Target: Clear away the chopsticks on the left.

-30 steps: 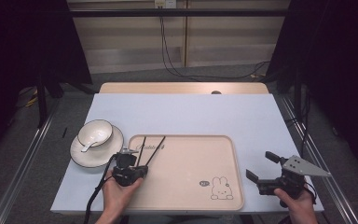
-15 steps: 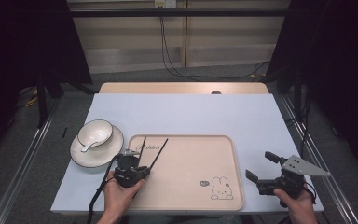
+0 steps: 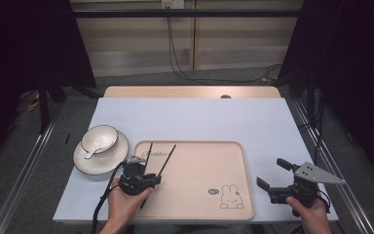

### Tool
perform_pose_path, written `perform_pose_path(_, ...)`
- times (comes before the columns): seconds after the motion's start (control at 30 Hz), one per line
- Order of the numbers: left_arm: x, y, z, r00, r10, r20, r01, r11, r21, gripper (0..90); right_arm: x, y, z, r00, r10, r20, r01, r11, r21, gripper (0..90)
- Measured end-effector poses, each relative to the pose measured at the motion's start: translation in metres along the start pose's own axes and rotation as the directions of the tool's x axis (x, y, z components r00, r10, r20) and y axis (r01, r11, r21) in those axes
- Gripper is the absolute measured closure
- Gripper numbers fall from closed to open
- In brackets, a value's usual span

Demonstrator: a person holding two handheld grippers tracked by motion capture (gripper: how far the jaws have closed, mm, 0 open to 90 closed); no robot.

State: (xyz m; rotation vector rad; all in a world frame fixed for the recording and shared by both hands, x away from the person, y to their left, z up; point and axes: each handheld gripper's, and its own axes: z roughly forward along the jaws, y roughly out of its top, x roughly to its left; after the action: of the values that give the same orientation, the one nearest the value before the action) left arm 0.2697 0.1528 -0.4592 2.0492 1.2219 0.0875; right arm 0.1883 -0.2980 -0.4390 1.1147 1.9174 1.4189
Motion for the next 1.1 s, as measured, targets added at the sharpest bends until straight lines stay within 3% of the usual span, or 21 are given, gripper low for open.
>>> perform_pose_path(0.07, 0.001, 0.001, -0.001, 0.9999, -0.002, 0.013, 0.002, 0.9998, -0.019, 65.9, 0.0, 0.0, 0.0, 1.0, 0.0, 0.003, 0.0, 1.0, 0.0, 0.7)
perform_pose_path(0.13, 0.002, 0.002, -0.002, 0.9999, 0.014, -0.004, -0.014, 0.9994, -0.03, 59.4, 0.0, 0.0, 0.0, 1.0, 0.001, 0.002, -0.001, 1.0, -0.002, 0.6)
perform_pose_path(0.17, 0.003, 0.002, -0.003, 0.9999, 0.008, 0.01, -0.007, 0.9991, -0.041, 56.1, 0.0, 0.0, 0.0, 1.0, 0.003, 0.002, -0.003, 1.0, -0.003, 0.6)
perform_pose_path(0.23, 0.002, 0.003, -0.005, 0.9998, 0.021, -0.006, -0.021, 0.9975, -0.067, 44.2, 0.0, 0.0, 0.0, 1.0, 0.004, 0.003, -0.004, 1.0, -0.004, 0.6)
perform_pose_path(0.27, 0.002, 0.003, -0.006, 1.0, 0.004, -0.003, -0.004, 0.9958, -0.091, 39.9, 0.0, 0.0, 0.0, 1.0, 0.005, 0.004, -0.005, 1.0, -0.005, 0.6)
perform_pose_path(0.3, 0.003, 0.003, -0.008, 0.9997, 0.023, -0.002, -0.023, 0.9965, -0.08, 38.0, 0.0, 0.0, 0.0, 1.0, 0.005, 0.003, -0.005, 1.0, -0.005, 0.6)
perform_pose_path(0.43, 0.005, 0.003, -0.014, 0.9997, 0.021, 0.013, -0.02, 0.9911, -0.131, 29.0, 0.0, 0.0, -0.001, 1.0, 0.008, 0.0, -0.008, 1.0, -0.006, 0.6)
perform_pose_path(0.63, 0.007, 0.002, -0.029, 0.996, 0.08, 0.039, -0.072, 0.9807, -0.182, 17.6, 0.0, 0.001, 0.0, 1.0, 0.008, -0.002, -0.008, 1.0, -0.007, 0.6)
perform_pose_path(0.77, 0.005, 0.001, -0.038, 0.9893, 0.141, 0.038, -0.129, 0.9657, -0.225, 10.1, 0.0, 0.0, 0.0, 1.0, 0.005, 0.001, -0.005, 1.0, -0.008, 0.6)
perform_pose_path(0.87, 0.006, -0.003, -0.046, 0.9858, 0.163, 0.04, -0.149, 0.9566, -0.251, 5.3, 0.0, 0.0, -0.001, 1.0, 0.003, 0.002, -0.003, 1.0, -0.007, 0.6)
perform_pose_path(1.03, 0.006, -0.013, -0.062, 0.981, 0.184, 0.06, -0.158, 0.9409, -0.299, 4.4, 0.0, 0.001, -0.001, 1.0, 0.004, 0.0, -0.004, 1.0, -0.012, 0.6)
perform_pose_path(1.1, 0.008, -0.017, -0.069, 0.9751, 0.214, 0.059, -0.184, 0.9296, -0.319, 3.0, 0.0, 0.001, -0.001, 1.0, 0.004, 0.0, -0.004, 1.0, -0.012, 0.6)
